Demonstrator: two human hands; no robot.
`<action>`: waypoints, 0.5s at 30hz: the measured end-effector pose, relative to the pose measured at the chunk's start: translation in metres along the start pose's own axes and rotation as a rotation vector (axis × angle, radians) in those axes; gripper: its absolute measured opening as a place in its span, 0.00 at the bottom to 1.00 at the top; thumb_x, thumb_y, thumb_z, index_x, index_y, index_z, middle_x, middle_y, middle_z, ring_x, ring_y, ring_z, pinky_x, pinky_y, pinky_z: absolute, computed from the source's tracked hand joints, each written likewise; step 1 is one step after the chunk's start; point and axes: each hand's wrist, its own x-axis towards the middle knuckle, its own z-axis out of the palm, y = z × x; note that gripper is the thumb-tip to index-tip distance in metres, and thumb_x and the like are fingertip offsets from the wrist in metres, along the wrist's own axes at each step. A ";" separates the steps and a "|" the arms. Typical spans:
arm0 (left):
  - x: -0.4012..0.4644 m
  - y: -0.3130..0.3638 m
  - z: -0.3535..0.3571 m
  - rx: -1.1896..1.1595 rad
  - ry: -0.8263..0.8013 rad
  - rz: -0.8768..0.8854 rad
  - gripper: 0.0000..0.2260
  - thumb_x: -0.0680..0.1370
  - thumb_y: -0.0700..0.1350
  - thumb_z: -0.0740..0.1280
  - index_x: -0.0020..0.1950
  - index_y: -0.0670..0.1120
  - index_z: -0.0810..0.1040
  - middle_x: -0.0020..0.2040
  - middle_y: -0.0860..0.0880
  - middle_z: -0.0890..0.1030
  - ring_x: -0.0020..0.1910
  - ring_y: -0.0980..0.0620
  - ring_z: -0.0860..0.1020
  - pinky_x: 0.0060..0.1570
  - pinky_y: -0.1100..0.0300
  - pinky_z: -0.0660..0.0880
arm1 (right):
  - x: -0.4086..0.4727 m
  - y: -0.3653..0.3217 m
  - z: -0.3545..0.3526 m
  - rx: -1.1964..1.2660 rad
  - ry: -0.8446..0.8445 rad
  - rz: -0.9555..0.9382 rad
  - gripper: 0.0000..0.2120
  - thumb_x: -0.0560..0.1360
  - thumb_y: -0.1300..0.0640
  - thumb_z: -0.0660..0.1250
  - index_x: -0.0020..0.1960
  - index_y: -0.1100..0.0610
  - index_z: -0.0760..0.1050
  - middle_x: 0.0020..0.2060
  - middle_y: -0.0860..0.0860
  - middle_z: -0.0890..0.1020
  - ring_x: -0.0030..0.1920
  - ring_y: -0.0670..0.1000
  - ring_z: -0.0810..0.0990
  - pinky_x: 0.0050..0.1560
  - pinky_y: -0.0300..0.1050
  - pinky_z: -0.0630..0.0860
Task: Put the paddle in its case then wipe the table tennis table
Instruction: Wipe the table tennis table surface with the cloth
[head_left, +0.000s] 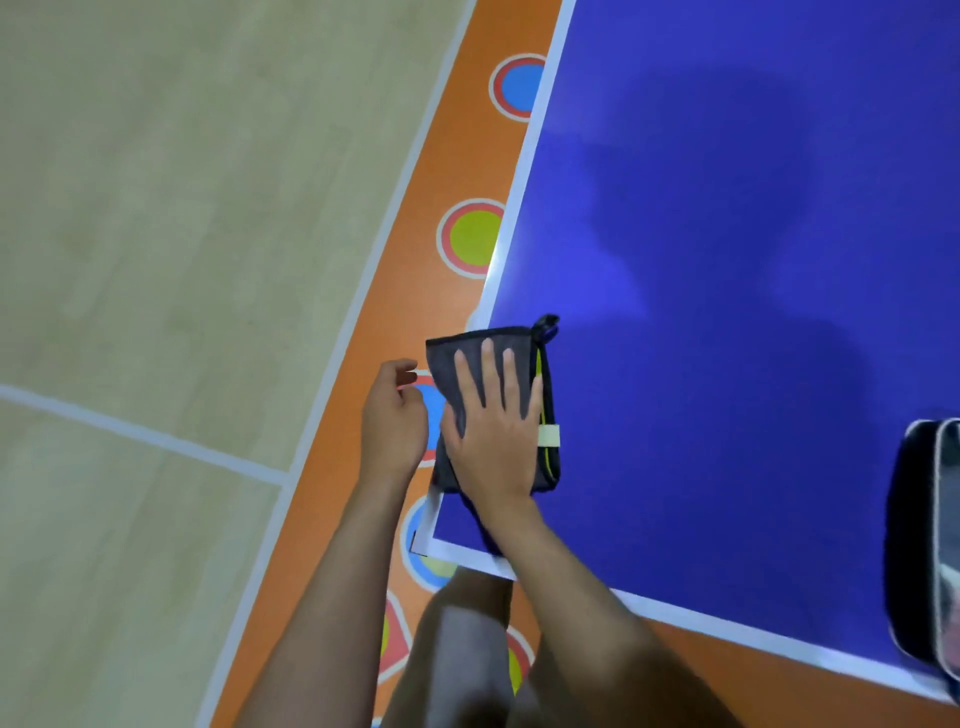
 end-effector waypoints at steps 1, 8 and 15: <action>-0.001 0.002 0.001 -0.005 0.001 -0.003 0.18 0.81 0.33 0.56 0.66 0.45 0.76 0.58 0.50 0.80 0.50 0.55 0.78 0.41 0.79 0.67 | -0.021 -0.004 -0.001 0.001 -0.024 -0.015 0.33 0.85 0.43 0.53 0.86 0.48 0.47 0.85 0.53 0.47 0.85 0.56 0.44 0.80 0.67 0.50; -0.002 0.015 0.007 0.081 0.006 0.039 0.18 0.81 0.35 0.57 0.67 0.45 0.76 0.65 0.49 0.78 0.62 0.53 0.74 0.56 0.66 0.65 | -0.098 0.019 0.001 0.050 -0.096 -0.274 0.29 0.83 0.40 0.57 0.82 0.46 0.63 0.85 0.49 0.52 0.84 0.53 0.49 0.79 0.65 0.60; -0.002 0.027 0.035 0.152 -0.054 0.134 0.16 0.81 0.36 0.59 0.67 0.46 0.76 0.63 0.48 0.78 0.62 0.48 0.77 0.63 0.52 0.74 | -0.010 0.089 -0.015 0.051 0.001 -0.211 0.33 0.81 0.41 0.60 0.84 0.42 0.55 0.85 0.47 0.54 0.84 0.53 0.52 0.81 0.62 0.55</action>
